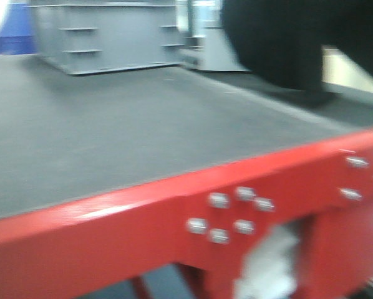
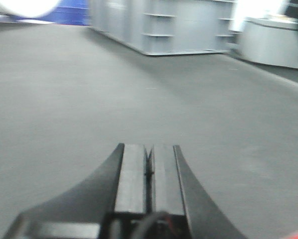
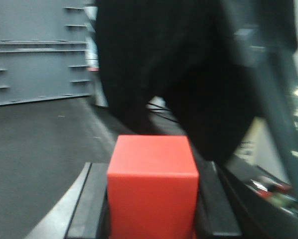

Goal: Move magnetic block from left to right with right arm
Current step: 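Drive up to the second table near the grey crates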

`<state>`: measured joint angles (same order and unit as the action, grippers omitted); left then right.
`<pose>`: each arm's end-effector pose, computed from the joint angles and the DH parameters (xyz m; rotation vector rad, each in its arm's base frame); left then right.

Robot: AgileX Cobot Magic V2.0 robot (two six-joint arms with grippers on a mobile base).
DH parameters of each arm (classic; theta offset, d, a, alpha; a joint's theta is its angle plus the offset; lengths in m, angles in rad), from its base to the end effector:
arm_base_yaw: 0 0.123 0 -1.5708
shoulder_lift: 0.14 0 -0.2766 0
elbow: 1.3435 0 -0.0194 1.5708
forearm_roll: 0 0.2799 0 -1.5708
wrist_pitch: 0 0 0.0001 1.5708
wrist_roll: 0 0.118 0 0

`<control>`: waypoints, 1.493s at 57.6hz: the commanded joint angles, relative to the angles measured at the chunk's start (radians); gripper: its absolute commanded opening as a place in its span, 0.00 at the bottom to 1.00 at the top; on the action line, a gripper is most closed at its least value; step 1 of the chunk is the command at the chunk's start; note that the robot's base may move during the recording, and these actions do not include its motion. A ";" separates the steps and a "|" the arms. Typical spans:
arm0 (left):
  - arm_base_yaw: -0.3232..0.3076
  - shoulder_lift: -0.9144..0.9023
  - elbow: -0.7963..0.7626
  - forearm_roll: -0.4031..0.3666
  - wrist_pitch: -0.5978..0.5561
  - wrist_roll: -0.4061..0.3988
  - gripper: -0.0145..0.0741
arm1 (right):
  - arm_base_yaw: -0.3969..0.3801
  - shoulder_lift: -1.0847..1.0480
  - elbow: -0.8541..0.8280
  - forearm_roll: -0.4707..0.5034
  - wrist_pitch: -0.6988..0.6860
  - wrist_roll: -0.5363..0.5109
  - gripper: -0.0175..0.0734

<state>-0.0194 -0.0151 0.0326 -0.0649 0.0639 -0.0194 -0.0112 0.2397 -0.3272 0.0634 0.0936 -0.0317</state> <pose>0.1214 -0.0029 0.1969 -0.0474 1.5647 -0.0848 0.1330 -0.0008 0.3028 0.0270 1.4892 0.0207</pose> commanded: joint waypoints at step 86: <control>-0.002 -0.008 0.008 -0.003 -0.084 -0.002 0.03 | -0.004 0.007 -0.030 0.001 -0.088 -0.010 0.46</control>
<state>-0.0194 -0.0151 0.0326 -0.0649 0.0639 -0.0194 -0.0112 0.2397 -0.3272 0.0634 0.0936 -0.0317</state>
